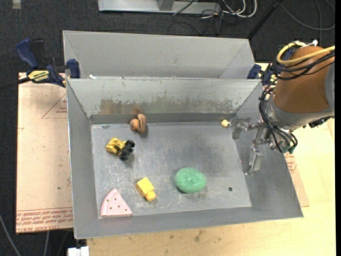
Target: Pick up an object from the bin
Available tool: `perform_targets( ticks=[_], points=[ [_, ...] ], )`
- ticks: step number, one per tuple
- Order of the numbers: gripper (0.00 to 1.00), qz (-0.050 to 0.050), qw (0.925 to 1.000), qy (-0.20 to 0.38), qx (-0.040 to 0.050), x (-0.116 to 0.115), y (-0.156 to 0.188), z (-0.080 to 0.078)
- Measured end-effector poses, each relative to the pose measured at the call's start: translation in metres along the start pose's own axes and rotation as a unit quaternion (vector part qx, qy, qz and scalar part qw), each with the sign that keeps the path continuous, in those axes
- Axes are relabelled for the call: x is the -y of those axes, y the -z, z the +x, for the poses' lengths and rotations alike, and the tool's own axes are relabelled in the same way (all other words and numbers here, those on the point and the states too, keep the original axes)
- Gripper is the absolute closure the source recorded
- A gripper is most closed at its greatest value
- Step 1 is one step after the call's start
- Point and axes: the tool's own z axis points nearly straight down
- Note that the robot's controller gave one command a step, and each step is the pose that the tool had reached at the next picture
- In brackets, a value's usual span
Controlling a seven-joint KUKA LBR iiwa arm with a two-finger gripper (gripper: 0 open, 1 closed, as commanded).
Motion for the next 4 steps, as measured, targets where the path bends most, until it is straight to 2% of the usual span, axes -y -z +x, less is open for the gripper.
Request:
perform_targets(
  ticks=[1, 2, 3, 4],
  points=[
    [0.00, 0.000, 1.0000, 0.001, 0.0033, 0.000, 0.005, -0.001],
    [0.00, 0.002, 0.9995, 0.030, 0.0073, -0.027, -0.027, -0.018],
    [0.00, 0.000, 0.9948, 0.102, 0.0042, -0.053, -0.072, -0.024],
    [0.00, 0.001, 0.9968, 0.079, 0.0039, -0.092, -0.094, -0.044]
  ],
)
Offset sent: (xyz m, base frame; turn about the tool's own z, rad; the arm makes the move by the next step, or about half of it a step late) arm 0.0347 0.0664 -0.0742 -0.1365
